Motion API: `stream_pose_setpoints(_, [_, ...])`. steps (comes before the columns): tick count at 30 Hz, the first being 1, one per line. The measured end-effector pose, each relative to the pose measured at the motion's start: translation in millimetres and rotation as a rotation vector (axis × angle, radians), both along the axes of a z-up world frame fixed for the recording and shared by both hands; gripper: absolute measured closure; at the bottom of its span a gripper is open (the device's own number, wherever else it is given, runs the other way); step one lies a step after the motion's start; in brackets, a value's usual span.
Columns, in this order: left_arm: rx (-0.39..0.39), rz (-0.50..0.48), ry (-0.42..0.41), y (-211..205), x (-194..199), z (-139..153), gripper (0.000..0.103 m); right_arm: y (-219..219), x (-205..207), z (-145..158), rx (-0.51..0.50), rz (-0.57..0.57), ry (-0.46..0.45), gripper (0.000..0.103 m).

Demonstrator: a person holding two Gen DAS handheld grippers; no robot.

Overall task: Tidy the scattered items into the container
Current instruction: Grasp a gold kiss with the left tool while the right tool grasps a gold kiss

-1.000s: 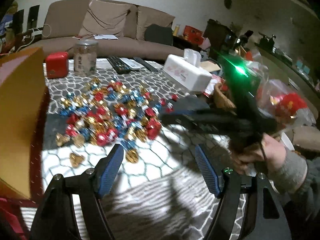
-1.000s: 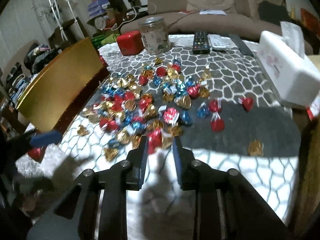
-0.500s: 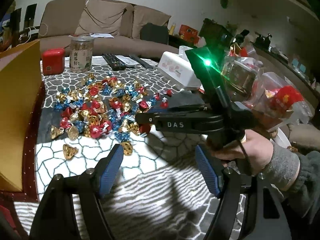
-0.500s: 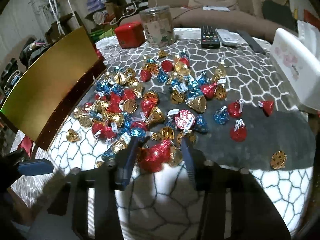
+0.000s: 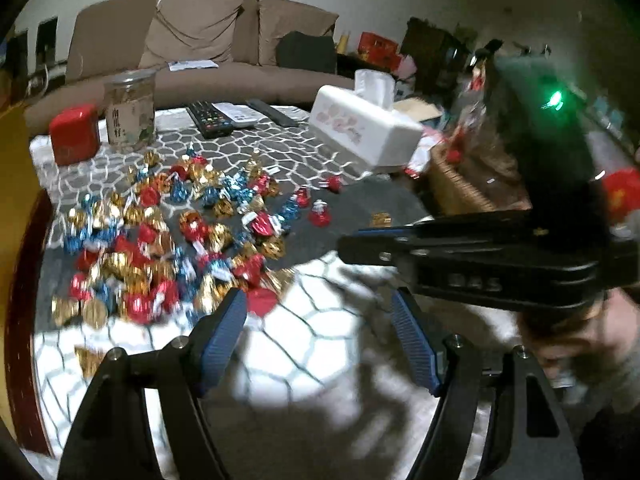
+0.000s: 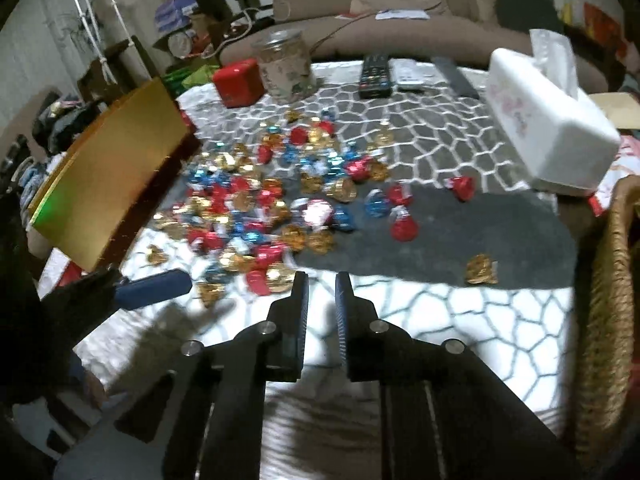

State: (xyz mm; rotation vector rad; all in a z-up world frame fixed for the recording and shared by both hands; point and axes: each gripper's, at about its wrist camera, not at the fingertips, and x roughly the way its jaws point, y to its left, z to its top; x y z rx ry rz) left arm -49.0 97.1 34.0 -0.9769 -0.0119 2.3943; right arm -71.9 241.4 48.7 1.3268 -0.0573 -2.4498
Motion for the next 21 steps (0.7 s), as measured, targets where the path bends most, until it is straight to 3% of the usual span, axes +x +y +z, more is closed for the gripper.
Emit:
stream_pose_setpoints(1, [-0.010,-0.005,-0.006,2,-4,-3,0.030,3,-3,-2,-0.003,-0.006,-0.011,0.088])
stream_pose_setpoints(7, [-0.015,-0.005,-0.046,-9,-17,-14,0.067,12,-15,-2,-0.080,0.010,-0.031,0.081])
stream_pose_setpoints(8, [-0.012,0.003,-0.055,-14,-16,-15,0.069,12,-16,-2,-0.101,0.017,-0.033,0.081])
stream_pose_setpoints(16, [-0.027,0.017,-0.048,-50,18,-6,0.067,-7,-21,-24,-0.113,0.075,-0.069,0.077])
stream_pose_setpoints(19, [-0.047,0.054,0.000,-57,27,-1,0.053,-18,-21,-27,-0.083,0.083,-0.058,0.069])
stream_pose_setpoints(21, [-0.054,0.084,0.006,-59,25,-4,0.051,-22,-23,-32,-0.083,0.079,-0.072,0.066])
